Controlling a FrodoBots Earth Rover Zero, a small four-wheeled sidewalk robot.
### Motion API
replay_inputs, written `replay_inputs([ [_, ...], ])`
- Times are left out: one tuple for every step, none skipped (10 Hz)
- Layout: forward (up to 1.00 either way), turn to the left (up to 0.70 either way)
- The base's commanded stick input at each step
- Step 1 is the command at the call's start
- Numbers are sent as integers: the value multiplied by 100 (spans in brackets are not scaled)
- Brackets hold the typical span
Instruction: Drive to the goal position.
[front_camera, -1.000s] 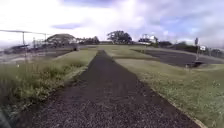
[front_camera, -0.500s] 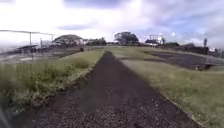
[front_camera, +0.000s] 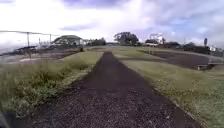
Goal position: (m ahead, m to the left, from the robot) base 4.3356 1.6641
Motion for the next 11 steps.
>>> replay_inputs([
  [50, 0],
  [50, 0],
  [50, 0],
  [50, 0],
  [50, 0],
  [50, 0],
  [50, 0],
  [50, 0],
  [50, 0],
  [50, 0],
  [50, 0],
])
